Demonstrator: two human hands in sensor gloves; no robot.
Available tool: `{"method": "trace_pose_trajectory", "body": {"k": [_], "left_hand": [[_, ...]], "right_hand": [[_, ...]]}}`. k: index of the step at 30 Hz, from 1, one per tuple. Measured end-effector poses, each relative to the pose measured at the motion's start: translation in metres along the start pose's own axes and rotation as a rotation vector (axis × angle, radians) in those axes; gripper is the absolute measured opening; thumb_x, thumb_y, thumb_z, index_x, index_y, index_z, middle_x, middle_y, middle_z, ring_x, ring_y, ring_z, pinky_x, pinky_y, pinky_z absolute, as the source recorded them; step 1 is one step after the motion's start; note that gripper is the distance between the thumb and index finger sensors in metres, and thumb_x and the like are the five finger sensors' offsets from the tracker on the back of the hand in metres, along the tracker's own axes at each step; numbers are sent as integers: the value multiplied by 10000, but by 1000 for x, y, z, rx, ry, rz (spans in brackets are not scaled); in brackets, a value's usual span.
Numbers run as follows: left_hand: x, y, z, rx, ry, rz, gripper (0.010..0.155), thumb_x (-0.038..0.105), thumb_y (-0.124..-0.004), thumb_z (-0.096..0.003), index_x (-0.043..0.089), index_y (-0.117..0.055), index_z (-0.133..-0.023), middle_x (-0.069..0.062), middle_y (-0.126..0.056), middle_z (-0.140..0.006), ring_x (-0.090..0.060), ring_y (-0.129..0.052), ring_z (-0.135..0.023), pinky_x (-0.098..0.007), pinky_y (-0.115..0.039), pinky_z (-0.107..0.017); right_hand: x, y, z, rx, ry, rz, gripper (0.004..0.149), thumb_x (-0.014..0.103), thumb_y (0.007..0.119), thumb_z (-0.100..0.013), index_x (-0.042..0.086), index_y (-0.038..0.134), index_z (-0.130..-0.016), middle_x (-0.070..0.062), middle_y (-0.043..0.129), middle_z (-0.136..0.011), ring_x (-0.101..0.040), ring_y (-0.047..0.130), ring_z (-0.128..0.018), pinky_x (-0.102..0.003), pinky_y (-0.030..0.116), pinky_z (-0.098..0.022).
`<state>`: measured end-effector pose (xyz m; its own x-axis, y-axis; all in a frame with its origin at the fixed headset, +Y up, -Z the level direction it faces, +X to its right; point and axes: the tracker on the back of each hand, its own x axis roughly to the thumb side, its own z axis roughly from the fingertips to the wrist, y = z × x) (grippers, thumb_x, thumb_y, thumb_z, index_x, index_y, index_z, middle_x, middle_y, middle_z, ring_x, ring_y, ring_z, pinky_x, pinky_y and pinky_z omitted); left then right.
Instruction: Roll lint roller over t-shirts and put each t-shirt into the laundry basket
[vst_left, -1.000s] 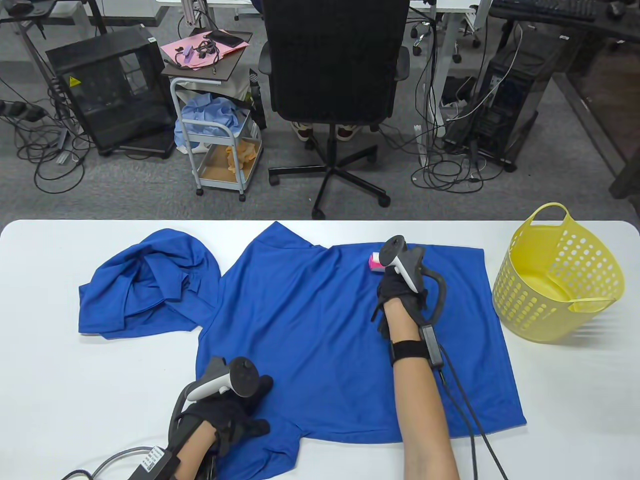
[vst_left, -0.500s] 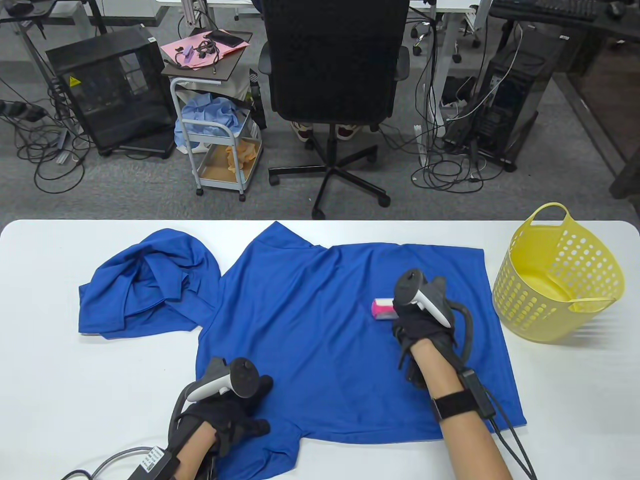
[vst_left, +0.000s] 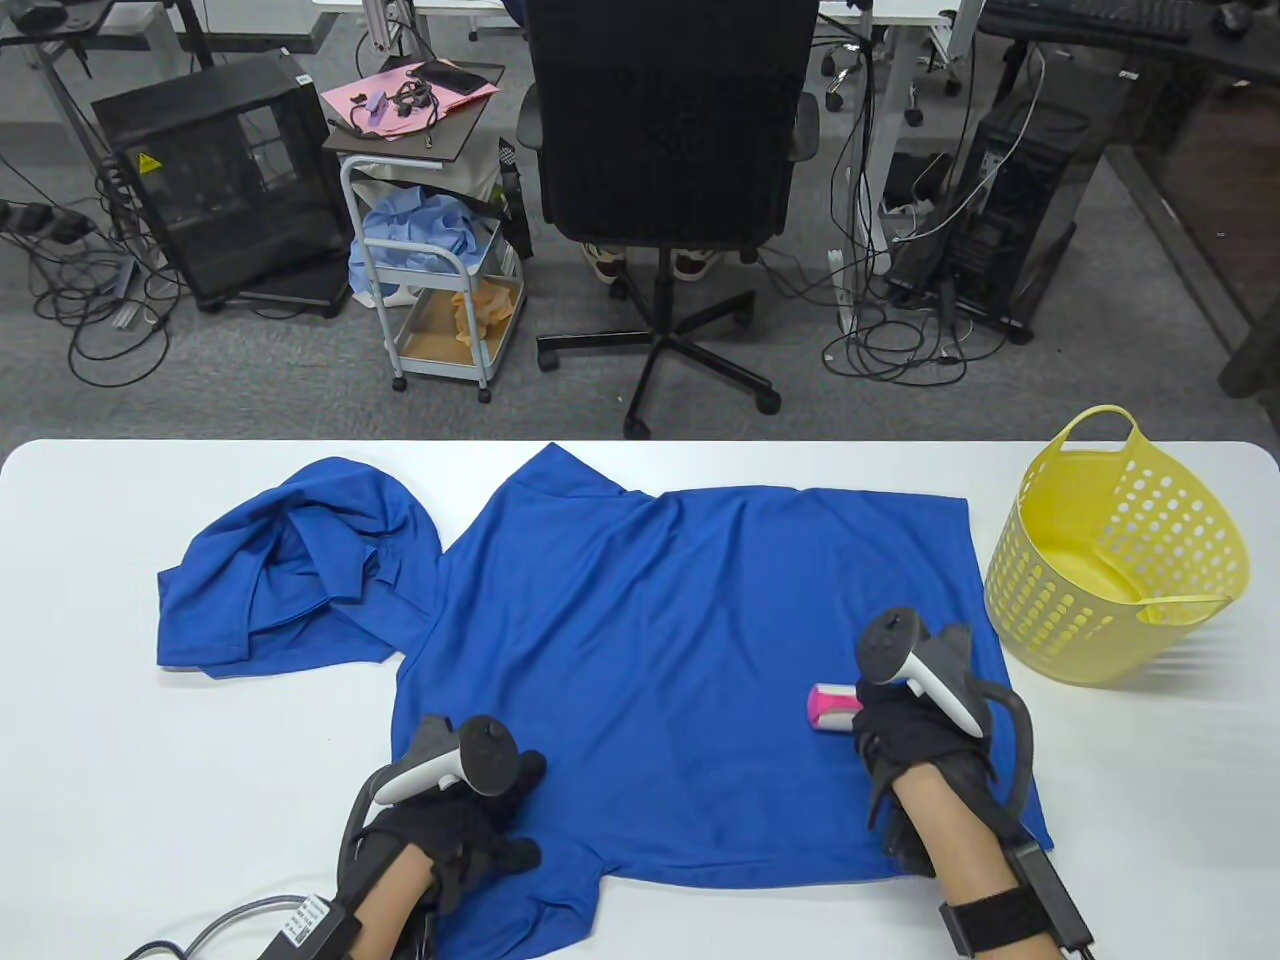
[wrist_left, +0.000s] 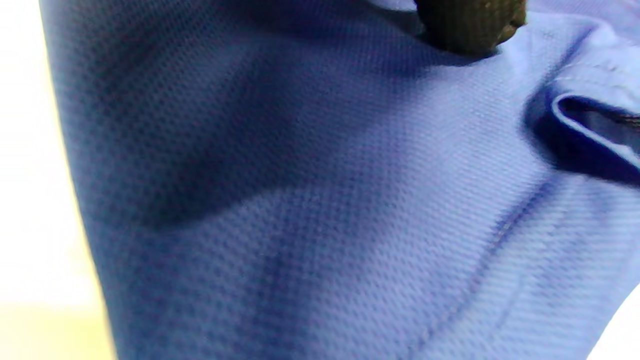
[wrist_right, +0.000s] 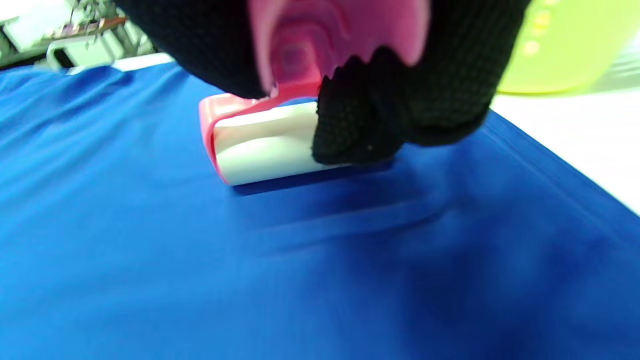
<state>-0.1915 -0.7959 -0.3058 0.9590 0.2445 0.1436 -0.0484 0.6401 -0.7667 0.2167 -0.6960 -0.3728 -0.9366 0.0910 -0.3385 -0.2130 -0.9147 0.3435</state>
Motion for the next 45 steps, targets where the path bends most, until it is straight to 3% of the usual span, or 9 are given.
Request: {"method": "trace_pose_trajectory", "body": {"k": [7, 11, 14, 18, 21, 25, 30, 36, 45], "left_hand": [[0, 0, 0, -3, -3, 0, 845, 594, -639, -538, 437, 20, -1045, 12, 197, -1058, -415, 192, -956, -750, -93, -609], [0, 0, 0, -3, -8, 9, 845, 592, -639, -539, 437, 21, -1044, 15, 201, -1054, -412, 200, -950, -746, -83, -604], [0, 0, 0, -8, -7, 5, 845, 594, -636, -540, 437, 25, -1042, 14, 204, -1053, -414, 200, -949, -748, -85, -605], [0, 0, 0, -4, -9, 2, 845, 595, -635, -540, 435, 24, -1045, 13, 201, -1055, -416, 198, -951, -749, -86, -606], [0, -1, 0, 0, -7, 2, 844, 595, -634, -540, 436, 22, -1046, 11, 200, -1058, -415, 196, -955, -748, -86, -609], [-1, -1, 0, 3, -6, 2, 843, 595, -635, -539, 436, 20, -1047, 14, 197, -1060, -414, 194, -957, -747, -87, -611], [-1, -1, 0, 1, -5, 3, 844, 594, -637, -539, 436, 19, -1047, 14, 197, -1060, -414, 194, -957, -748, -88, -611], [-1, -1, 0, 3, -7, 6, 845, 593, -637, -539, 435, 20, -1048, 15, 199, -1059, -414, 196, -955, -747, -84, -610], [-1, -1, 0, -4, -9, 4, 846, 593, -634, -541, 434, 25, -1045, 8, 204, -1055, -416, 200, -950, -748, -83, -605]], "right_hand": [[33, -15, -126, -142, 95, -106, 537, 318, 738, -556, 329, 487, -1031, -143, 741, -1008, -262, 927, -643, -380, 857, -436], [41, -15, -166, -136, 141, -104, 648, 289, 747, -540, 391, 345, -1038, -90, 581, -1111, -260, 842, -799, -409, 807, -559], [43, -18, -163, -222, 122, -84, 626, 310, 744, -534, 397, 385, -1040, -77, 614, -1107, -235, 860, -783, -384, 822, -548], [34, -40, -115, -322, 67, -55, 532, 347, 771, -524, 349, 579, -1020, -117, 794, -1002, -202, 933, -629, -302, 866, -413], [20, -47, -61, -186, 72, 7, 454, 385, 783, -535, 335, 695, -978, -113, 903, -912, -187, 971, -525, -272, 876, -334], [-9, -30, -4, 51, 78, 103, 431, 393, 769, -554, 319, 713, -974, -122, 911, -899, -182, 974, -499, -256, 874, -314], [-29, -15, 34, 71, 45, 82, 419, 367, 782, -552, 283, 745, -961, -159, 926, -872, -209, 978, -472, -274, 871, -287], [-19, -11, 5, -29, 88, 27, 461, 353, 729, -572, 258, 635, -1013, -168, 819, -958, -225, 942, -561, -285, 855, -346], [3, -13, -125, -170, 196, -95, 589, 274, 721, -555, 256, 405, -1052, -181, 631, -1068, -283, 885, -733, -394, 848, -509]]}}
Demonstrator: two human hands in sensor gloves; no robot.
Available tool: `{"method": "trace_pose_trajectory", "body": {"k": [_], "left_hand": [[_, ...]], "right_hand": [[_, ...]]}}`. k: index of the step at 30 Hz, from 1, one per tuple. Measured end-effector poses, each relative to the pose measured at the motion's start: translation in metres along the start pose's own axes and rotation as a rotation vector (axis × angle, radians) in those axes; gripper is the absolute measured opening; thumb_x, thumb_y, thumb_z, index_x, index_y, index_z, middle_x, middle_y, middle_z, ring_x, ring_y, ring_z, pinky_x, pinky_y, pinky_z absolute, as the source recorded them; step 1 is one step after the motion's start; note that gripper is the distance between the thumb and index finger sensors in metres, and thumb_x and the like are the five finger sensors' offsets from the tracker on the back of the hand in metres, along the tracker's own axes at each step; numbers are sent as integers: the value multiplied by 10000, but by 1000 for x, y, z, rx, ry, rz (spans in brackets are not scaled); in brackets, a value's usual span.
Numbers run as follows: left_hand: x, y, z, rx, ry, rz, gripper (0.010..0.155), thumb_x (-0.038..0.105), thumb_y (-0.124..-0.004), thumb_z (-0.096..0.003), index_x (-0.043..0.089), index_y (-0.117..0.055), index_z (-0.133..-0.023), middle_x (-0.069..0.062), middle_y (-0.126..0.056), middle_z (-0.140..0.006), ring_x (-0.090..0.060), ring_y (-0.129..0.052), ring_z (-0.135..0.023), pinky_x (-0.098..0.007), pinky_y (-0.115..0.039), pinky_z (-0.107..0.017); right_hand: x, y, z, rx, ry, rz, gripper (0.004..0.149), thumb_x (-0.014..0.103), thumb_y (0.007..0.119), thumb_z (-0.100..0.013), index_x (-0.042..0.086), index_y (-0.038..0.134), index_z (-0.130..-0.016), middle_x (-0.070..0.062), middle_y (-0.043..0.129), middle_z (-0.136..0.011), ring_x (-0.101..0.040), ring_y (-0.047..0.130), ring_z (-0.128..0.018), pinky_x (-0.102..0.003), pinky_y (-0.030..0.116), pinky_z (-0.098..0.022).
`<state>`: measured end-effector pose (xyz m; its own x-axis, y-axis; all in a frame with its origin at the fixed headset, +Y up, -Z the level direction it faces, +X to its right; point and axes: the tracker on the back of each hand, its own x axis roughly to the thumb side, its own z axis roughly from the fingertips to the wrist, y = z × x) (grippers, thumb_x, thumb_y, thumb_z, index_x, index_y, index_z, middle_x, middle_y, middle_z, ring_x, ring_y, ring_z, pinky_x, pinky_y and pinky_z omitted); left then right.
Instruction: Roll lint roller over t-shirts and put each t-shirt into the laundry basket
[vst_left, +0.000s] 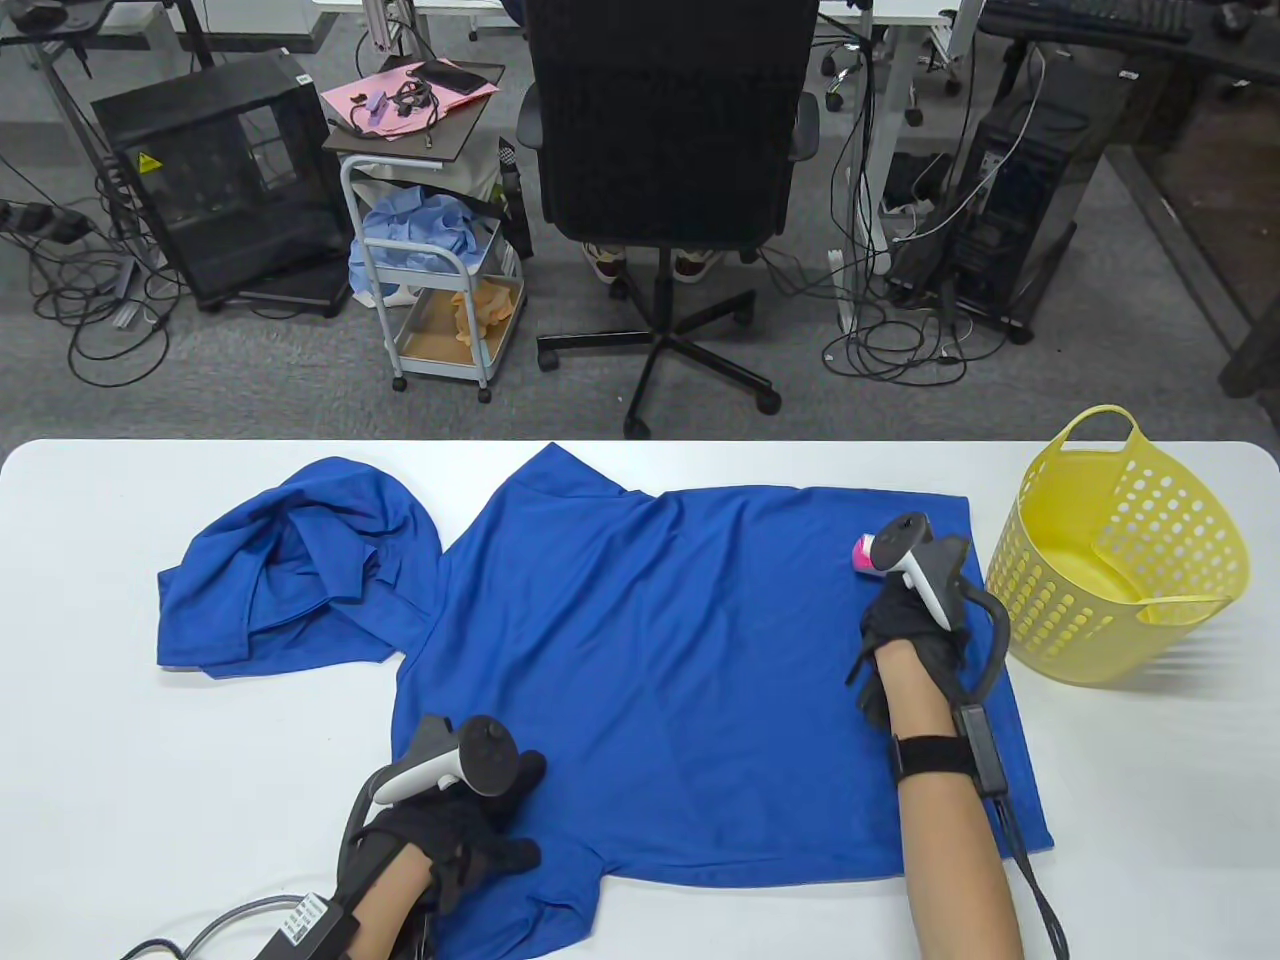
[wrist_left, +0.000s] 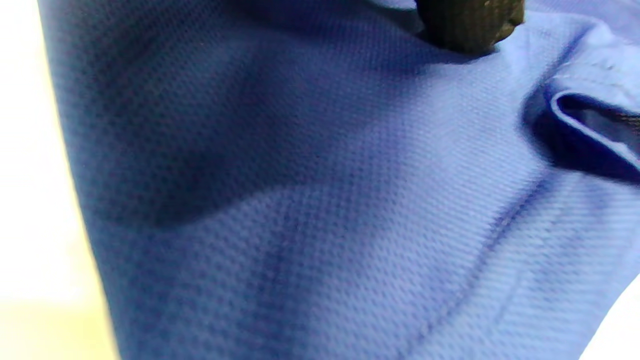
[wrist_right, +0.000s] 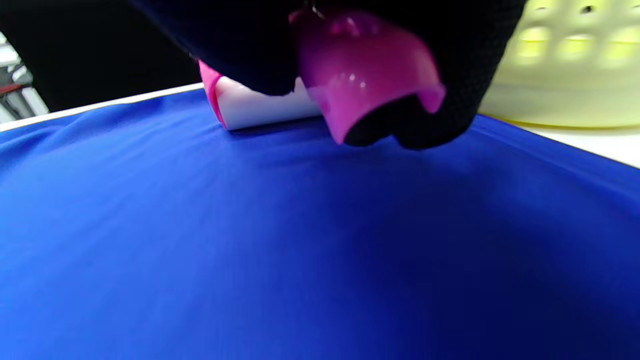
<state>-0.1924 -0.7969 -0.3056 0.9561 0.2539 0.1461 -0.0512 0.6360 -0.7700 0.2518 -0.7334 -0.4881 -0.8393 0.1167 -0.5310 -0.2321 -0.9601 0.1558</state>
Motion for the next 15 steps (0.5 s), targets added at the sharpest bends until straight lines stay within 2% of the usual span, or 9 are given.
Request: {"method": "trace_pose_trajectory", "body": {"k": [1, 4, 6, 8, 12, 15], "left_hand": [[0, 0, 0, 1, -2, 2, 845, 594, -634, -540, 434, 25, -1045, 14, 203, -1055, -415, 201, -949, -748, -81, -605], [0, 0, 0, 2, -4, 5, 845, 593, -632, -541, 433, 27, -1044, 16, 208, -1052, -414, 205, -947, -747, -77, -602], [0, 0, 0, -2, -2, 2, 846, 594, -631, -541, 433, 31, -1043, 13, 209, -1051, -415, 204, -946, -748, -78, -602], [0, 0, 0, -7, -2, -2, 848, 594, -629, -541, 429, 35, -1042, 9, 211, -1049, -418, 204, -944, -749, -80, -602], [0, 0, 0, -6, -6, 2, 845, 594, -626, -543, 430, 37, -1041, 9, 215, -1047, -415, 210, -941, -746, -71, -599], [0, -1, 0, -3, -6, 8, 845, 595, -628, -541, 434, 34, -1041, 15, 215, -1047, -409, 213, -941, -742, -67, -598]], "right_hand": [[5, 1, -17, -25, 16, -15, 593, 275, 717, -553, 268, 397, -1052, -171, 626, -1074, -282, 882, -740, -397, 845, -514], [15, 2, -43, -16, 42, 1, 608, 279, 699, -557, 290, 348, -1054, -151, 580, -1099, -284, 861, -772, -413, 830, -536], [18, 0, -53, 29, 44, 80, 636, 292, 693, -557, 297, 298, -1055, -137, 548, -1116, -266, 858, -796, -410, 831, -546], [17, -2, -53, 6, 34, 86, 636, 302, 699, -553, 309, 307, -1053, -121, 578, -1106, -250, 873, -787, -401, 842, -540], [6, -15, -27, 2, -31, 11, 586, 301, 720, -543, 308, 425, -1048, -148, 657, -1074, -258, 903, -724, -385, 847, -491], [-10, -38, 16, -43, -98, 28, 509, 352, 759, -537, 325, 599, -1020, -136, 811, -984, -213, 945, -618, -316, 869, -409]]}}
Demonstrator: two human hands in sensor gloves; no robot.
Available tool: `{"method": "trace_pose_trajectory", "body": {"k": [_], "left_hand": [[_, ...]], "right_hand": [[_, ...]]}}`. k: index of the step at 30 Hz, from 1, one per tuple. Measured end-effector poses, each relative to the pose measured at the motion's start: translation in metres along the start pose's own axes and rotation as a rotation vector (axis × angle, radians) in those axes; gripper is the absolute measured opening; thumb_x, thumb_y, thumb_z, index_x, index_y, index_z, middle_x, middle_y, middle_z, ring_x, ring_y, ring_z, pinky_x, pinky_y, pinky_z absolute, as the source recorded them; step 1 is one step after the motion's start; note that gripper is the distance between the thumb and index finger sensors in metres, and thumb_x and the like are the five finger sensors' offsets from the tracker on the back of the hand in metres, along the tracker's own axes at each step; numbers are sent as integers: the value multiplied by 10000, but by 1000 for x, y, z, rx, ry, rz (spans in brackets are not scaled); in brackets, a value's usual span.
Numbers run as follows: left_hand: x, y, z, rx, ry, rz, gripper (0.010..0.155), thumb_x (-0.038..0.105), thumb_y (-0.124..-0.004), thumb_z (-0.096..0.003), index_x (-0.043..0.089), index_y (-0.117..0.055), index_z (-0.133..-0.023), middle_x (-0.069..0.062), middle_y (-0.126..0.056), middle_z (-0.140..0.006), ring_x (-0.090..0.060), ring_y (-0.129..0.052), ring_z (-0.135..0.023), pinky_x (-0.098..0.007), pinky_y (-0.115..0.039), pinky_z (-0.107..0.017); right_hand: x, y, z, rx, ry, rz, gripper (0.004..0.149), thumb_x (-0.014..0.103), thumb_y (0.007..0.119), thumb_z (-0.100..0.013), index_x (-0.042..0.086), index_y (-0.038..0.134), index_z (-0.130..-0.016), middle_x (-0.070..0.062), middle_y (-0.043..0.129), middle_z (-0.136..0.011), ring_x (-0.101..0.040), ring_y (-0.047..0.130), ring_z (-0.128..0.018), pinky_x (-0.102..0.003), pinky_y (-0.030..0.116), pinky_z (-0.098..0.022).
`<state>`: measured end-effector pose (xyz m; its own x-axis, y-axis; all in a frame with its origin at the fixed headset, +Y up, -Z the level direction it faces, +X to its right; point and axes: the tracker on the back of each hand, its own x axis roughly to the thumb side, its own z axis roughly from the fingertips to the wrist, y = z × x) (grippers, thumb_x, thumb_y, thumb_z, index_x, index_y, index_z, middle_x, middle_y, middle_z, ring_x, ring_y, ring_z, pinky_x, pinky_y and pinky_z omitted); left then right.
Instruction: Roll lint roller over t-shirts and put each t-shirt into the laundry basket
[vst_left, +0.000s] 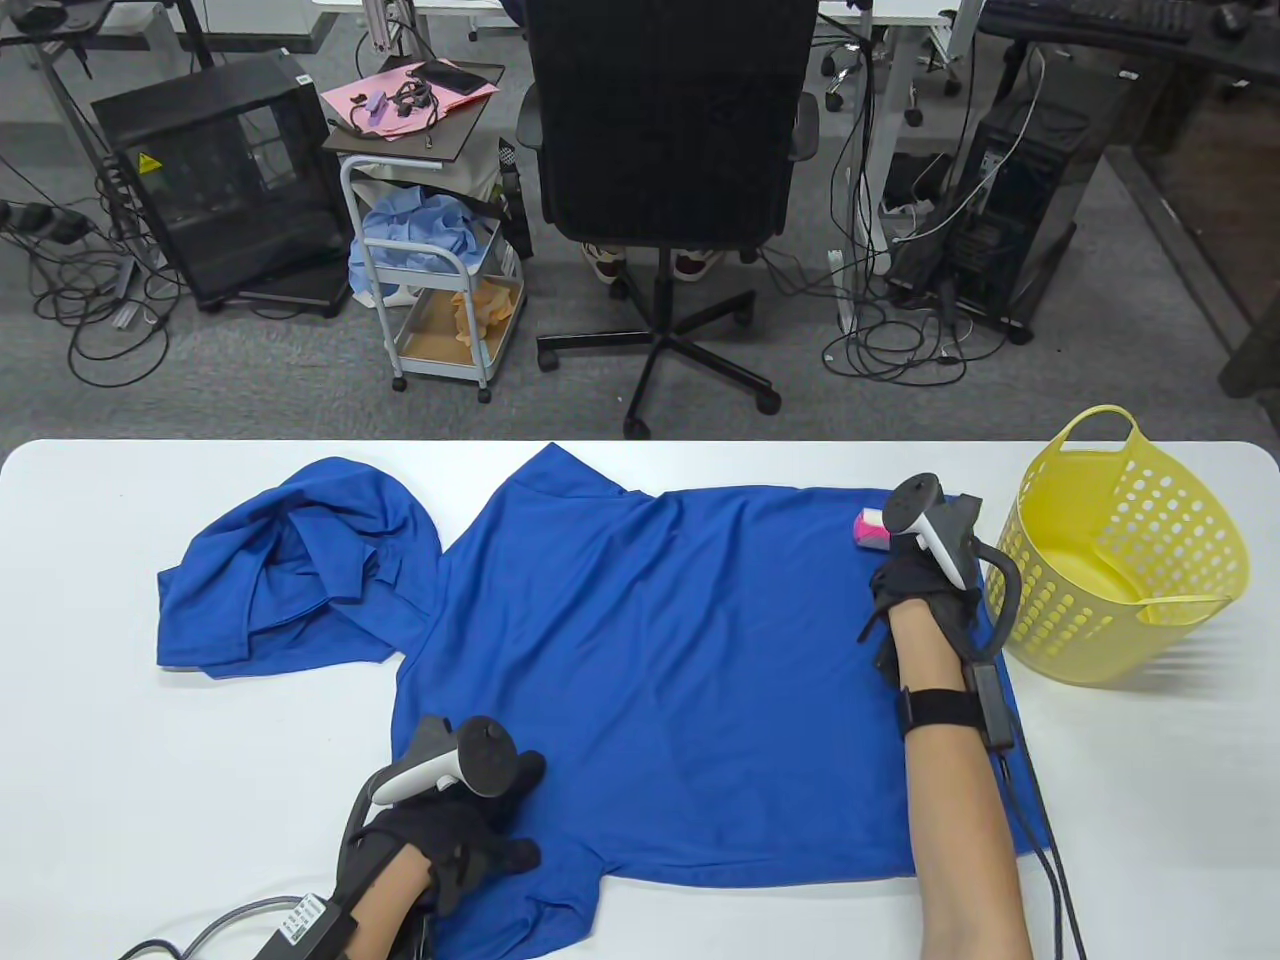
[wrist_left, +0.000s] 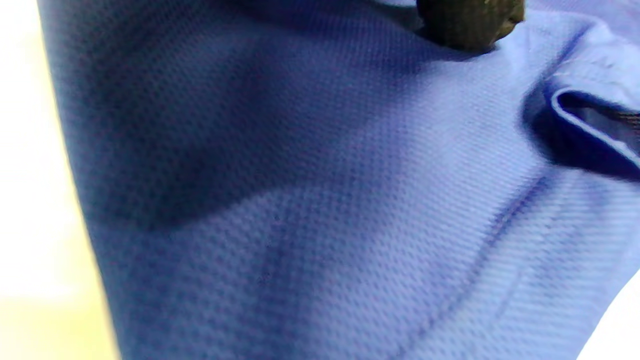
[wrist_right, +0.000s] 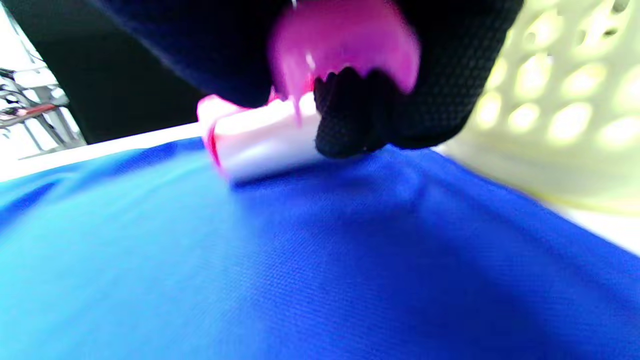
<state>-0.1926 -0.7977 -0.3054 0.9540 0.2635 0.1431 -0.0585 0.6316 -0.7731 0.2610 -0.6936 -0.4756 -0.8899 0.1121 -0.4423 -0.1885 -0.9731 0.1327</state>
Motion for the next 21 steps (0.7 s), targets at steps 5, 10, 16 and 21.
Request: {"method": "trace_pose_trajectory", "body": {"k": [5, 10, 16, 21], "left_hand": [[0, 0, 0, 3, 5, 8, 844, 594, -632, -540, 441, 30, -1040, 25, 212, -1048, -401, 214, -943, -737, -62, -602], [0, 0, 0, 2, 8, 9, 847, 596, -634, -538, 442, 30, -1040, 24, 213, -1048, -399, 215, -944, -736, -62, -604], [-1, -1, 0, 12, -2, 18, 845, 592, -633, -539, 438, 26, -1044, 21, 212, -1050, -399, 219, -942, -735, -52, -598], [-1, -1, 0, 11, 0, 17, 846, 591, -634, -539, 437, 27, -1044, 21, 212, -1050, -400, 217, -943, -736, -54, -600]], "right_hand": [[-28, -26, 73, 139, -28, 78, 438, 402, 778, -542, 337, 714, -970, -105, 924, -883, -175, 980, -506, -266, 881, -325], [-61, -19, 118, 302, 39, 178, 420, 395, 776, -552, 317, 739, -963, -121, 943, -857, -186, 985, -480, -269, 880, -305], [-84, -3, 140, 229, 48, 156, 412, 390, 763, -558, 304, 743, -960, -126, 944, -856, -185, 993, -472, -263, 886, -292], [-78, 7, 127, 112, 22, 65, 438, 384, 740, -558, 301, 691, -985, -129, 891, -906, -196, 974, -523, -280, 876, -331]]}}
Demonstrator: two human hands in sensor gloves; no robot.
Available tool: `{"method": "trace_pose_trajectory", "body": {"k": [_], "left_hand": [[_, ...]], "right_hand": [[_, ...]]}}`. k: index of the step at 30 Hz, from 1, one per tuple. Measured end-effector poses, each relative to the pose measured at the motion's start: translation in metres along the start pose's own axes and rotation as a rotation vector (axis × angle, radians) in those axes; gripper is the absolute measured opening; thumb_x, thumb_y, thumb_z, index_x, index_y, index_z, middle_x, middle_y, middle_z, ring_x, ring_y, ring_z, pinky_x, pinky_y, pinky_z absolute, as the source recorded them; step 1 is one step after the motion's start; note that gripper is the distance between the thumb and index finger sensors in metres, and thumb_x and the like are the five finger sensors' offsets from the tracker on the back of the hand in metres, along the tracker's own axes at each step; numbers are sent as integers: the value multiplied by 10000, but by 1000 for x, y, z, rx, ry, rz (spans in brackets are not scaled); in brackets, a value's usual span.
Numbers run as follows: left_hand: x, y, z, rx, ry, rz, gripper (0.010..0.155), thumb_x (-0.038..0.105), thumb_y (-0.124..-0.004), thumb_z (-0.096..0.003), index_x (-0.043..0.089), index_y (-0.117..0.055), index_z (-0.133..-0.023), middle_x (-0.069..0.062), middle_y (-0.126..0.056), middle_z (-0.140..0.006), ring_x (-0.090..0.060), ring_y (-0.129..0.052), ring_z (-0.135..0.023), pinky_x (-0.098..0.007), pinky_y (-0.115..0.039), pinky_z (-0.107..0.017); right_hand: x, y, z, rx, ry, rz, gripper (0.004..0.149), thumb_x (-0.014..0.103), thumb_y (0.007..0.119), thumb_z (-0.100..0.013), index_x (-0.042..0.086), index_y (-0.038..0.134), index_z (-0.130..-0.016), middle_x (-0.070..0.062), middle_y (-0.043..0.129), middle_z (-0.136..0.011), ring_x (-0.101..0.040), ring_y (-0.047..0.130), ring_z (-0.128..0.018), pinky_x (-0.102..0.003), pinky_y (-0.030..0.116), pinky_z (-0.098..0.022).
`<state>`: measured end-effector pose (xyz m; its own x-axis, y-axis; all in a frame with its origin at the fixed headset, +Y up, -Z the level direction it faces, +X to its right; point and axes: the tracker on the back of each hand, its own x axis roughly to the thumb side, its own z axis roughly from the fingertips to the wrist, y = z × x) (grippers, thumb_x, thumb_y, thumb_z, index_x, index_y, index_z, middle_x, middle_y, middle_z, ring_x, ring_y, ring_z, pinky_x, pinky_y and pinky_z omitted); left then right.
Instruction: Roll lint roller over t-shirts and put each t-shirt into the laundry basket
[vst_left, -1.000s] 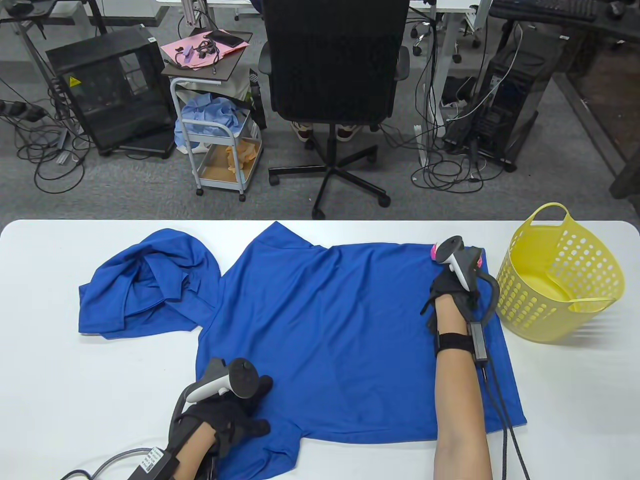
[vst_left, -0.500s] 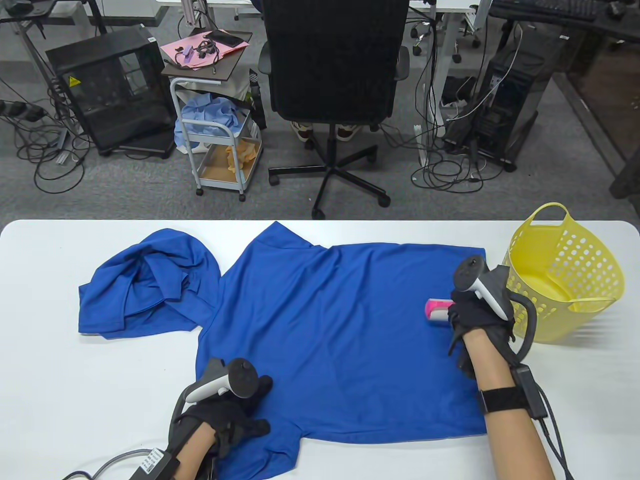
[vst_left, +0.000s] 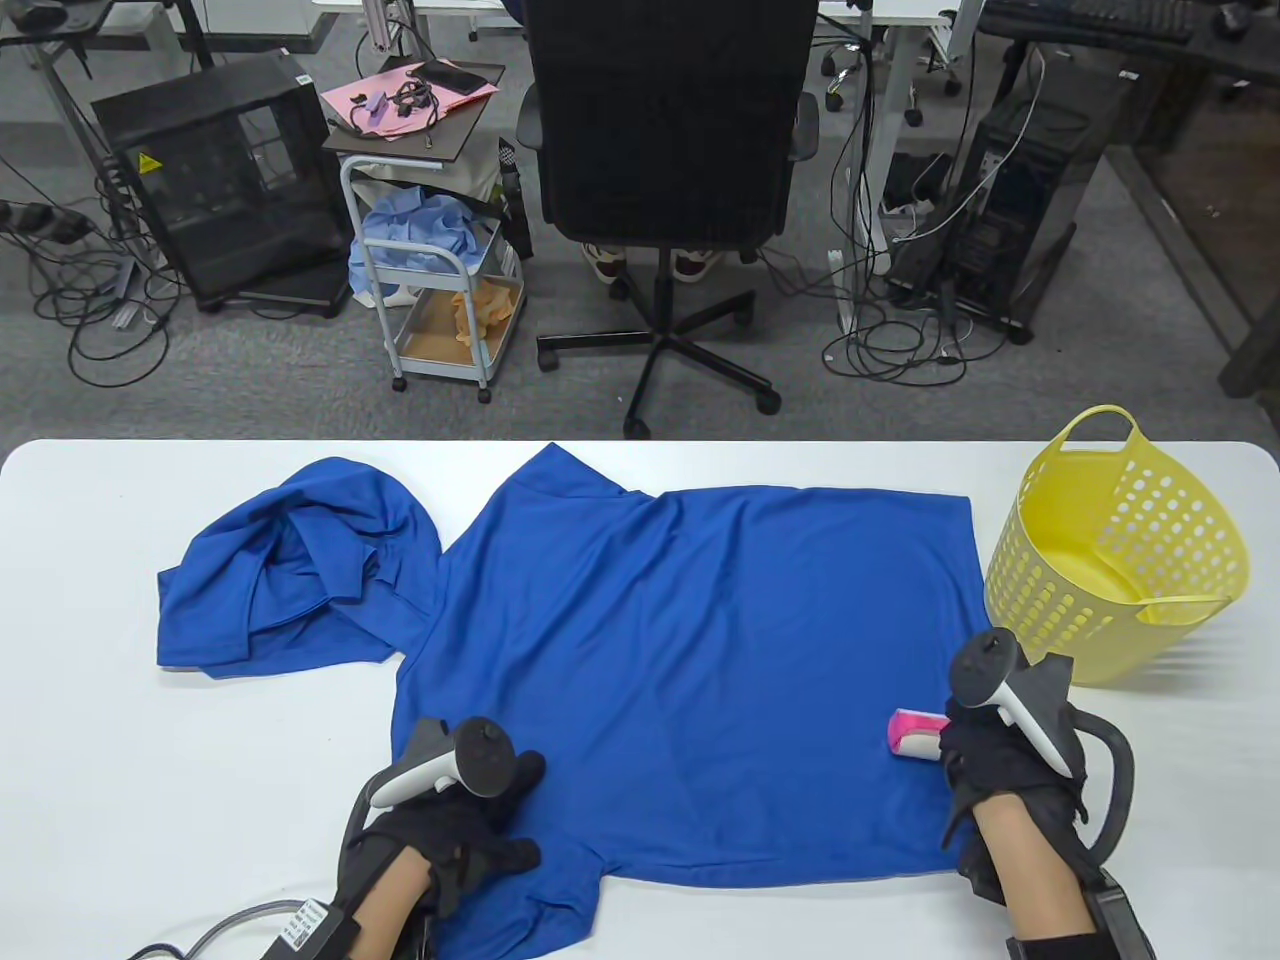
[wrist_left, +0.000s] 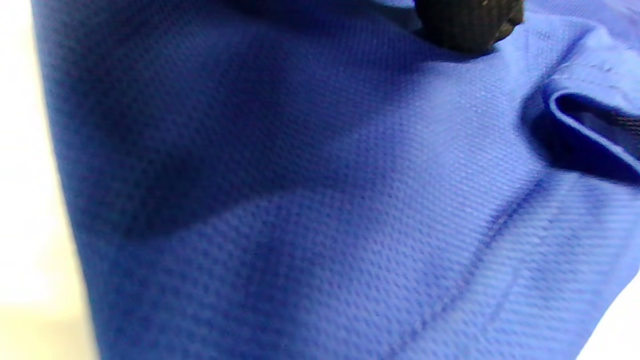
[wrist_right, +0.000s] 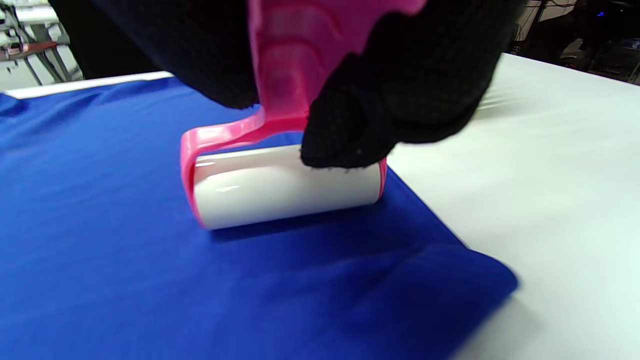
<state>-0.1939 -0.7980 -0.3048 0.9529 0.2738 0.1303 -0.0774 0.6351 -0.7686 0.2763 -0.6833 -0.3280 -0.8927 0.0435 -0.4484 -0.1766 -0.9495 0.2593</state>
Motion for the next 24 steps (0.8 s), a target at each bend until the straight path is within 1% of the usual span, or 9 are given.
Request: {"method": "trace_pose_trajectory", "body": {"k": [4, 8, 12, 15, 16, 20, 24], "left_hand": [[0, 0, 0, -3, 0, -3, 846, 592, -632, -540, 436, 30, -1043, 20, 214, -1049, -402, 218, -942, -737, -55, -600], [0, 0, 0, -6, 0, -5, 846, 592, -629, -541, 434, 34, -1042, 16, 217, -1047, -405, 219, -940, -739, -55, -598], [0, 0, 0, -8, 0, -7, 846, 591, -629, -541, 434, 36, -1040, 16, 217, -1046, -406, 220, -939, -739, -57, -598], [1, 0, 0, -12, -2, -8, 846, 591, -628, -541, 432, 37, -1040, 14, 220, -1044, -409, 221, -936, -741, -57, -595], [1, 0, 0, -12, -2, -9, 847, 591, -626, -543, 431, 41, -1040, 13, 223, -1043, -409, 223, -936, -742, -55, -595], [1, 0, 0, -15, -4, -10, 846, 591, -624, -543, 428, 42, -1039, 11, 225, -1041, -411, 224, -933, -743, -54, -593], [1, 0, -1, -13, -9, -8, 846, 589, -622, -544, 426, 45, -1039, 10, 226, -1040, -411, 227, -931, -742, -50, -590]], "right_hand": [[8, 2, -19, -52, -22, -61, 448, 384, 737, -555, 308, 672, -991, -127, 869, -926, -205, 968, -567, -292, 877, -364], [17, 4, -46, -79, -13, -93, 462, 378, 736, -553, 311, 642, -1000, -123, 846, -950, -212, 965, -602, -305, 879, -387], [26, 6, -71, -67, 1, -127, 489, 362, 734, -555, 313, 588, -1019, -120, 806, -986, -235, 959, -658, -332, 882, -425], [36, 7, -93, -69, 19, -142, 509, 352, 728, -556, 306, 548, -1030, -126, 786, -995, -244, 954, -674, -345, 883, -438], [38, 7, -96, -70, 20, -141, 514, 350, 726, -556, 302, 539, -1033, -127, 779, -999, -245, 951, -681, -348, 882, -444], [53, 5, -128, -58, 57, -159, 538, 334, 716, -559, 296, 485, -1044, -131, 744, -1018, -254, 935, -706, -368, 874, -470], [65, 0, -155, -53, 104, -150, 565, 319, 722, -554, 298, 448, -1049, -131, 715, -1033, -264, 921, -719, -386, 866, -482]]}}
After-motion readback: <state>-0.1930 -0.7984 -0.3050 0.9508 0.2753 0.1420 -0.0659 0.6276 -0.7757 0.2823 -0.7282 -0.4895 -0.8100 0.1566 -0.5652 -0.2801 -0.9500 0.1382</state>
